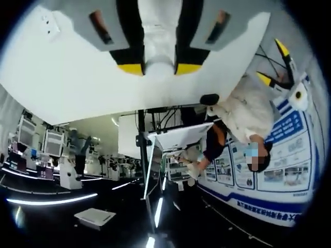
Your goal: Arrange the tabletop items into an orderly group along one side of the table until the central work area is clear of visible clutter.
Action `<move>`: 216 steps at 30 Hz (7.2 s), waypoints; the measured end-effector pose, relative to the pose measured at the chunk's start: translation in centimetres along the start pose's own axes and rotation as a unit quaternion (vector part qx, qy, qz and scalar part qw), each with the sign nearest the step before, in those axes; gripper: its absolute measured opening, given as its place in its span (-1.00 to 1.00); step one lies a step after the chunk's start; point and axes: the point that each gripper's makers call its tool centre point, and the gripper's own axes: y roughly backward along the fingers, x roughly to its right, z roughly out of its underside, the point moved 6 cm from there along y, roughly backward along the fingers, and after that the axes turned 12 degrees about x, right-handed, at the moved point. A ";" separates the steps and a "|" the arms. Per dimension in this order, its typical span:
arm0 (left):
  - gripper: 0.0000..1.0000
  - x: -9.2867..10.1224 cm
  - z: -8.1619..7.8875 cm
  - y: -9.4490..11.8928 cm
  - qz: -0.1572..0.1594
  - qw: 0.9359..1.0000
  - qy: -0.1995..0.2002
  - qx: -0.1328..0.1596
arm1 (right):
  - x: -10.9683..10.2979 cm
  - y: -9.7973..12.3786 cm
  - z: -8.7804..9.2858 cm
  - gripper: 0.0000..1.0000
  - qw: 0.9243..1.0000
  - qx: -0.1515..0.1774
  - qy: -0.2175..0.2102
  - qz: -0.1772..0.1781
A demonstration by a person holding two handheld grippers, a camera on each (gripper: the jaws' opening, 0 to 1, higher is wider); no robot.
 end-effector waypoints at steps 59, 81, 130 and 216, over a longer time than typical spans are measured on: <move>0.50 0.0 1.6 -0.1 -0.010 0.996 -0.061 -0.061 | -10.1 12.9 8.4 0.35 0.969 0.012 -0.199 0.145; 0.62 0.9 -0.9 0.1 -0.007 0.999 0.011 0.035 | -11.5 12.6 13.1 -0.45 0.963 -0.063 -0.249 0.076; 0.56 1.9 1.5 0.0 0.026 0.998 -0.032 -0.043 | -8.5 11.2 5.5 -1.00 0.987 -0.100 -0.115 0.059; 0.49 1.3 1.5 0.2 0.015 0.998 -0.046 -0.044 | -0.7 3.8 7.5 -1.00 0.904 -0.408 0.121 -0.029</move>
